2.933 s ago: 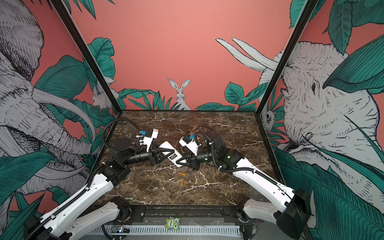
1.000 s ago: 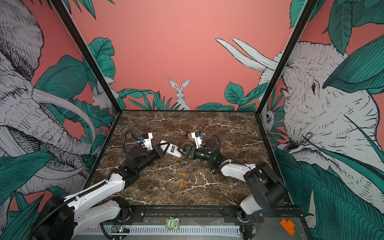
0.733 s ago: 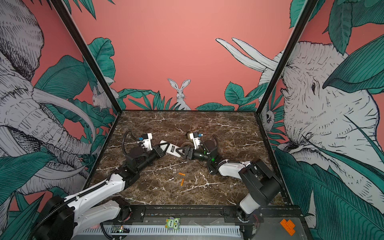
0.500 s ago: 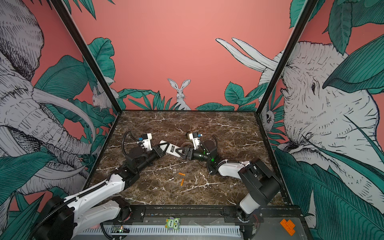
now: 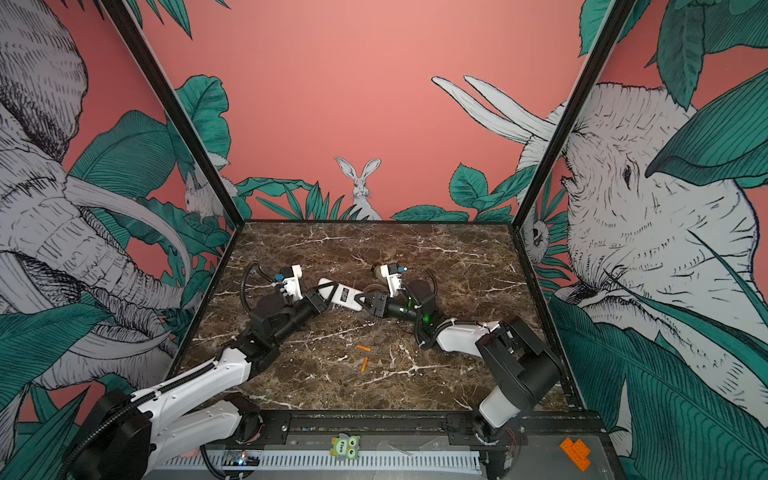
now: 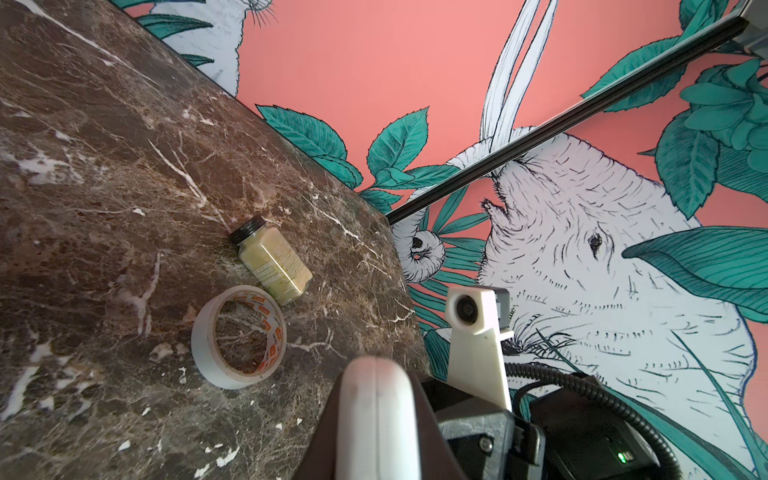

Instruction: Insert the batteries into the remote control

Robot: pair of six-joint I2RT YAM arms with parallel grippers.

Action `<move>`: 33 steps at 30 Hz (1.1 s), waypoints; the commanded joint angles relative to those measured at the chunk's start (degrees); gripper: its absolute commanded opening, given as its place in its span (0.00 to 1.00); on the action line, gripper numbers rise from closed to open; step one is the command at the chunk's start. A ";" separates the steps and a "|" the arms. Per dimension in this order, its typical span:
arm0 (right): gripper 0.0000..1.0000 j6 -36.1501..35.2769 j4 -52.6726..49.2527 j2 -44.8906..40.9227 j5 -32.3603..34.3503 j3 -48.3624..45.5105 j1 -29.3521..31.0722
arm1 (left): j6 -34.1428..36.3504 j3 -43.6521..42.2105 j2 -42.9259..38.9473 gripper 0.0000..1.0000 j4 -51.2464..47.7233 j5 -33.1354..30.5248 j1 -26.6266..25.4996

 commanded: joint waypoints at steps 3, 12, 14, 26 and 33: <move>0.31 0.66 3.59 0.10 -2.11 1.54 1.22 | -1.98 -0.12 1.40 0.00 7.65 3.19 -0.29; 0.19 -1.07 1.01 -1.95 -2.34 1.68 1.18 | -2.00 0.13 1.80 0.00 7.96 3.46 -0.31; 0.18 -1.80 0.09 -2.68 -2.43 1.74 1.22 | -2.03 -0.11 1.35 0.00 7.28 2.87 -0.30; 0.08 -3.80 -3.34 -5.09 -2.93 1.95 1.18 | -1.29 -0.04 -0.09 0.00 3.95 1.76 -0.31; 0.00 -3.26 -2.03 -4.92 -4.09 2.29 1.14 | -1.16 -0.35 0.13 0.00 3.42 1.34 -0.31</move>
